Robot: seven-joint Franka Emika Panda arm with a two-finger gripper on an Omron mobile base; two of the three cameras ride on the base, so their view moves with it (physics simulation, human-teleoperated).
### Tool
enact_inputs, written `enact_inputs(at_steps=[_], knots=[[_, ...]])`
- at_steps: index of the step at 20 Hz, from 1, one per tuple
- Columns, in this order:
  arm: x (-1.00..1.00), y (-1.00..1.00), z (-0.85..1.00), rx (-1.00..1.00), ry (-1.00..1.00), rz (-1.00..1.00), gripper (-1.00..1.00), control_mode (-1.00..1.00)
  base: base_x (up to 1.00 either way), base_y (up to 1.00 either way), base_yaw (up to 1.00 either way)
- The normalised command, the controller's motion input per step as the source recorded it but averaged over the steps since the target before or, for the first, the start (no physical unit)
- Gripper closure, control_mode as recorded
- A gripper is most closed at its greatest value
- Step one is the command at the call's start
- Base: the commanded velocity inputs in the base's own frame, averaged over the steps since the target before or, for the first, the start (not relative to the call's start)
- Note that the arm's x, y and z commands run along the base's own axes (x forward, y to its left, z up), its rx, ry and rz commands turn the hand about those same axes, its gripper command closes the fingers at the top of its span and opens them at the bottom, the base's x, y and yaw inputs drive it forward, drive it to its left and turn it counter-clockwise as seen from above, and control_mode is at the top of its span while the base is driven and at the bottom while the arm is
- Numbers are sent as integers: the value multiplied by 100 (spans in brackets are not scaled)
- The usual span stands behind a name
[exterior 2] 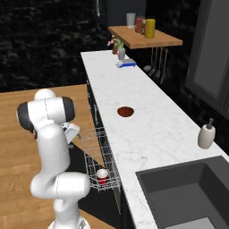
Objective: Pick up the cup and bowl from the counter, place them in the dishwasher, and close the dishwasher door.
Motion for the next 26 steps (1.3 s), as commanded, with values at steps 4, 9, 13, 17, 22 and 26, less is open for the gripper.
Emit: enact_inputs(at_steps=[4, 9, 13, 17, 22, 26], knots=[[28, -1, 100, 11, 0, -3, -100, -100, 0, 0, 0], [10, -29, 95, 14, 0, 0, -100, -100, 0, 0, 0], [17, -64, 46, 6, 6, 1, -100, -100, 0, 0, 0], [11, -56, 19, 1, 5, 4, -100, -100, 0, 0, 0], [19, -30, 31, 0, 5, -5, -100, -100, 0, 0, 0], [31, -29, 41, 4, 8, -9, -100, -100, 0, 0, 0]])
